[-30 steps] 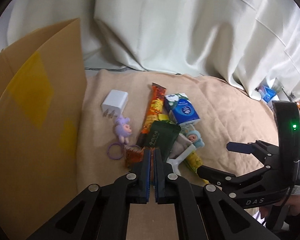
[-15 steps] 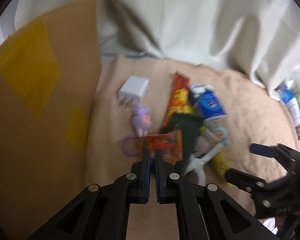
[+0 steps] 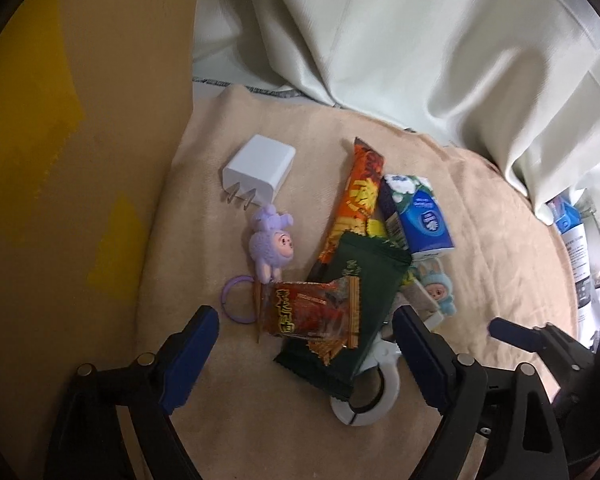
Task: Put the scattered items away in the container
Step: 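Grasp the red printed snack packet in the pile with the left gripper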
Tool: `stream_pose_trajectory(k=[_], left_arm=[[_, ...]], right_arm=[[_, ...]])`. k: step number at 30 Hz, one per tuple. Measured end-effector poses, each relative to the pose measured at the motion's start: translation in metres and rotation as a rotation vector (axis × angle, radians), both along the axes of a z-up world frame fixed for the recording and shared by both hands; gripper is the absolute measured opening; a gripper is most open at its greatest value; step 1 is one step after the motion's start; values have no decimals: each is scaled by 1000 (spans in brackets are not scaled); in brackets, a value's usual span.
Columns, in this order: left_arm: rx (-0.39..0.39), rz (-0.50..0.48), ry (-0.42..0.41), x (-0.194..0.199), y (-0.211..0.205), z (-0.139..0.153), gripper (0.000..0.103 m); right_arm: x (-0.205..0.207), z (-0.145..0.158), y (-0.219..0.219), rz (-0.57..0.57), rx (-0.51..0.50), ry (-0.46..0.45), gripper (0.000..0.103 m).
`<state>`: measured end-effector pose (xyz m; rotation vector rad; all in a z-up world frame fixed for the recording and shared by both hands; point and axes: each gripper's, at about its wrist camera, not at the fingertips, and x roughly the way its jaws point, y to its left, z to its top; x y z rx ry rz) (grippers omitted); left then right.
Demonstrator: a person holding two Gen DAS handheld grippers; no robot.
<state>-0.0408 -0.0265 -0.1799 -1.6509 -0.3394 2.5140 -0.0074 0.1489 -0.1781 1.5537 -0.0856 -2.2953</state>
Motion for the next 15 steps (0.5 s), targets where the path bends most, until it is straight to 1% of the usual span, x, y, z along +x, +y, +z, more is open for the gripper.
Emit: stream_pose_trajectory(k=[3,7,8,10,11,12,13,15], left_arm=[[14,13,-13,-4,-3,-7,90],[80,45,-55,-8,-9,-18,90],[114,51,-65,-9,-11,-21,90],[133,55,-61,-9,-13,-24,87],[125,55,-37,-8,-13,-22,82],[121,52,-31,-8,-13,-22,65],[121,40,-28,-9,-12,-22,50],[137,12,-32,-12,-12,-23,45]], right_arm=[[1,1,1,-3,-1,2,103],[0,2,1,-1,0,5,103],[0,2,1,1,-1,5,103],[1,3,-1,3,2,8,103],[1,4,-1,6,3,7,103],[1,4,-2,7,5,7,103],[1,4,-2,8,4,7,103],[1,3,-3,10,4,5,103]])
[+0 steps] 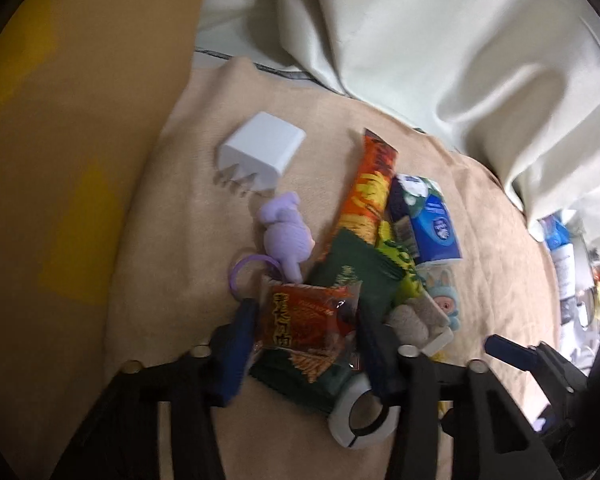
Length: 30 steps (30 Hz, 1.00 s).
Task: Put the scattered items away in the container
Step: 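Grasp the red printed snack packet in the pile with the left gripper, then grasp the yellow-green stick snack with the right gripper while left holds packet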
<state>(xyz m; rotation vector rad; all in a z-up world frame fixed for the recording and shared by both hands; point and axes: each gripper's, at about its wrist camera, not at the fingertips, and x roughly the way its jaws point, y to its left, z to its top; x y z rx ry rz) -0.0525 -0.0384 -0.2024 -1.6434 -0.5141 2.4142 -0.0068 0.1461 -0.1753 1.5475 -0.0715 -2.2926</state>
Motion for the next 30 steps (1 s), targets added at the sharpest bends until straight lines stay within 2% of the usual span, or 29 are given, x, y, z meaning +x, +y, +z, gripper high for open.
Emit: stream_pose_trajectory(k=[1,7,9,11,15,18,25,27,28,29,30], left_arm=[[-4,-15,4,-1,1,1,39],[-98,-18,14,4,3,11,37],[-84,-7,17,10,-1,18,37],[-80,10,51,20,-4,32,37],[-163,9,121,36,-1,57,37],[-198,2,147,41,3,64,37],[-208,1,139,41,3,66,37],[-220,4,136,40,4,66,37],[-228,4,137,40,4,67,37],[-237,4,139,40,5,69,37],[-243,3,144,40,6,71,37]], right_arm=[[0,-1,0,-1,1,-3,103],[1,-2,0,-3,3,-6,103],[0,-1,1,-10,3,-1,103],[0,2,2,-18,-6,8,103],[-2,2,0,-14,-4,16,103],[-5,-4,-3,-4,11,8,98],[-13,-20,-12,26,48,-13,74],[-14,-21,-19,49,108,8,64],[-14,-20,-23,66,144,20,48],[-14,-19,-26,82,148,22,25],[-14,-18,-26,92,146,14,26]])
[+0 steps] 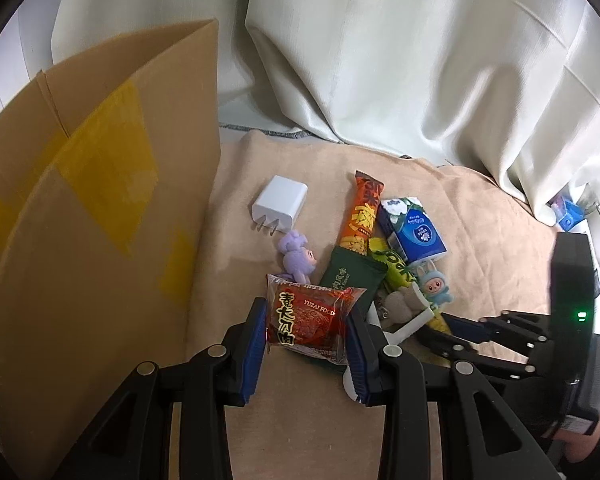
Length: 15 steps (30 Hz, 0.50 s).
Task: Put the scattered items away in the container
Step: 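Grasp the yellow-green stick snack with the right gripper while left holds packet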
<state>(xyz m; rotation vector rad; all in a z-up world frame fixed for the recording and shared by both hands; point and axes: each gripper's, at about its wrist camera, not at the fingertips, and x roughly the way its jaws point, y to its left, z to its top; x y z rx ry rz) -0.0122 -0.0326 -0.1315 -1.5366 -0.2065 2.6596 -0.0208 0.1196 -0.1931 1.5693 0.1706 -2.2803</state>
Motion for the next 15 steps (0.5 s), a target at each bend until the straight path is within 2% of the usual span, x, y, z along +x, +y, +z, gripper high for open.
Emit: stream_pose_trajectory(k=[4,9,15], left_arm=[[-25,-19,30,1,7,18,37],[-55,-50,82,2,22,50,37],[-77,-71,150,-2,38,90,37]], right_arm=[[4,12,9,1,-43,17,25],[19,60,30,-37,-105,115,25],[22,112,58,-110,-133,217,25]])
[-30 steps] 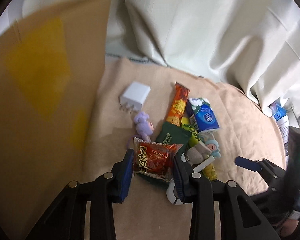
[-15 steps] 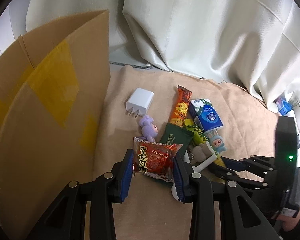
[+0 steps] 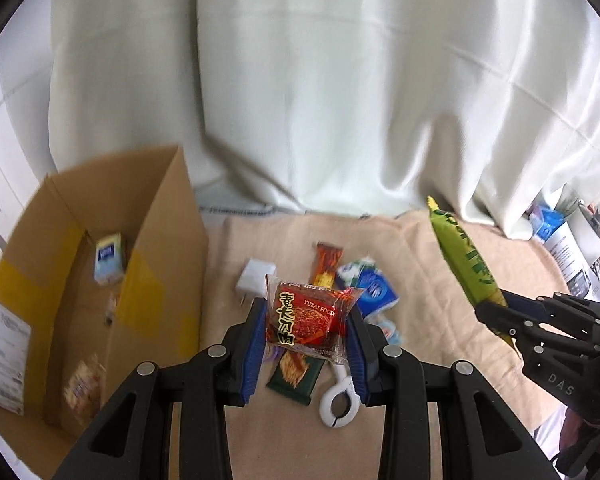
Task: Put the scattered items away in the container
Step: 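Grasp the yellow-green stick snack with the right gripper while left holds packet, then lift both held snacks and carry them over the cardboard box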
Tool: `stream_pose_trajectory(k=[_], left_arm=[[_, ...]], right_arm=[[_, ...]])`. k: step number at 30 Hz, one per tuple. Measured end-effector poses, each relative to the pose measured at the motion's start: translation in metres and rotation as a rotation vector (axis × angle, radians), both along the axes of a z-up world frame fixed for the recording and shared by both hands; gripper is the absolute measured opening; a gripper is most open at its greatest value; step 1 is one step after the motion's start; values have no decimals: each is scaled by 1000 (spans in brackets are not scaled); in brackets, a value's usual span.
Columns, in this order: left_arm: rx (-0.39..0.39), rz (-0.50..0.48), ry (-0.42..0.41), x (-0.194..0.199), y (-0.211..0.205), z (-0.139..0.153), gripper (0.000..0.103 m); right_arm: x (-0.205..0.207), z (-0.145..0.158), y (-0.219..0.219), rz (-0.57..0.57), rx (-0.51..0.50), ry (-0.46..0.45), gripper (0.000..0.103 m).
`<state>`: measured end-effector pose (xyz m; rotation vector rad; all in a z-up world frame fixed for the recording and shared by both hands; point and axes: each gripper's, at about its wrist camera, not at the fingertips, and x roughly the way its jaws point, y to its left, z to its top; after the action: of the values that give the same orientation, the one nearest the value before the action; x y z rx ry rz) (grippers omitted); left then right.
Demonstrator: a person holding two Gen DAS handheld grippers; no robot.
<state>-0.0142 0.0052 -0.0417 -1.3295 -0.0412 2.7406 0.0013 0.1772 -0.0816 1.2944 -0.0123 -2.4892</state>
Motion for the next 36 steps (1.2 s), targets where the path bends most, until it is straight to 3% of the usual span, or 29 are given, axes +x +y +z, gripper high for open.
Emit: stream_pose_trajectory(k=[4,12,20,26,36], left_arm=[[15,-6,17,-6,8,14,37],[12,-14,38,-8,13,28,37],[2,43,72,-8,-18,47,37],[-18,128,100,-7,-65,61,37],[-70,299,141,0,-164,80,37]], right_arm=[[2,26,15,-48,-3,55,25],[12,42,31,-102,-12,92,25],[7,60,23,-84,-28,126,25],[-11,80,-11,-2,-58,161,25],[-48,116,-126,224,-98,230,25]])
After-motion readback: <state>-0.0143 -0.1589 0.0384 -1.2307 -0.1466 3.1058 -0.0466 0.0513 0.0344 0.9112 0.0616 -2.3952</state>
